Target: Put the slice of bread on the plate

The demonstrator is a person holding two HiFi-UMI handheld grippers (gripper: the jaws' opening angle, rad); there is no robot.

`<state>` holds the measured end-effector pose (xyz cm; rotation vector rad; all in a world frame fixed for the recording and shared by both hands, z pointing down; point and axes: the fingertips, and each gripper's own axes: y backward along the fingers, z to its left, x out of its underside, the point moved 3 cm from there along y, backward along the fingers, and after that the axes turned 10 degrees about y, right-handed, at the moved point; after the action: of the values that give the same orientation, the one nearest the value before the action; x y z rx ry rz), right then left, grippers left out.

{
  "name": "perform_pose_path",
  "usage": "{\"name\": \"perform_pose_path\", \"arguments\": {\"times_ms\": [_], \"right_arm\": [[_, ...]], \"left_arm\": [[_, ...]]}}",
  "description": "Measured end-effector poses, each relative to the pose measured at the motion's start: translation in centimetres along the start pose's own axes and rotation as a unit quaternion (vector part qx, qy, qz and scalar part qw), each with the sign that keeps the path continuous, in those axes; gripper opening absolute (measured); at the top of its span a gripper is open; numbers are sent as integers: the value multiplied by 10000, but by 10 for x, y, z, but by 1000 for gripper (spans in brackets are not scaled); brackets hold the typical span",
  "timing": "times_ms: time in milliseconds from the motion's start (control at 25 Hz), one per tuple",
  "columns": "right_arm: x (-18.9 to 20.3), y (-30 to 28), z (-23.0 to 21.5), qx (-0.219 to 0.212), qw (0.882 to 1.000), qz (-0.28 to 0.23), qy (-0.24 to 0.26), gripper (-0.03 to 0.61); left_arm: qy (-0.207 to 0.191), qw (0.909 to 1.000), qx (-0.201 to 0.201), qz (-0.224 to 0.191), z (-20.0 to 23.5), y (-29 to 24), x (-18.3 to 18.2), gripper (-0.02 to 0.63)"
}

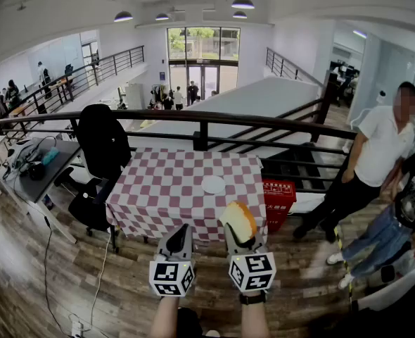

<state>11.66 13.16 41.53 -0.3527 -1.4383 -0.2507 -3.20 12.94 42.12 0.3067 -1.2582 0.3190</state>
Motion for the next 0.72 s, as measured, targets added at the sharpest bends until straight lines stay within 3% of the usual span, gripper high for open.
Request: {"name": "perform_pose_path", "arguments": {"times_ms": [160,320,720], "right_arm": [[4,-39,-16,62,10000,-64,-13,97],[9,-94,-33,107,9999,24,32,97],[-8,-237,-75,464,9985,295,76,98]], "left_arm": [[-76,9999,90,9,19,-45,2,18],[106,9998,141,67,46,-97,8,18],[179,9982,576,-23,119,-239,-35,18]]}}
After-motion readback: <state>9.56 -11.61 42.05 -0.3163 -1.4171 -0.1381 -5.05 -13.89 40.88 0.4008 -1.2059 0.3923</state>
